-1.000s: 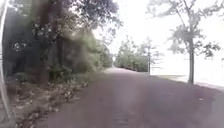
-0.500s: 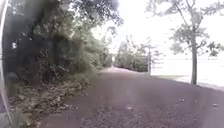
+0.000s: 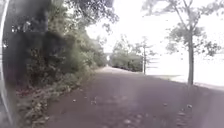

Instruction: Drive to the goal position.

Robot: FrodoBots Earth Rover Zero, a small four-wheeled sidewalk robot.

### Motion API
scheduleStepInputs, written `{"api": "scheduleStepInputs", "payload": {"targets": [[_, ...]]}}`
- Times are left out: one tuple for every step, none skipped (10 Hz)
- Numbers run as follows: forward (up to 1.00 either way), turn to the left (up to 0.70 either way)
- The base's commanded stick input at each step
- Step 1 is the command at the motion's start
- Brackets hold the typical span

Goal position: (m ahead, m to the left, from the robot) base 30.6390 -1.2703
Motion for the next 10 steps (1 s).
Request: {"api": "scheduleStepInputs", "payload": {"targets": [[0.70,0.00],[0.70,0.00],[0.70,0.00],[0.70,0.00],[0.70,0.00],[0.70,0.00],[0.70,0.00],[0.70,0.00],[0.70,0.01],[0.70,0.10]]}}
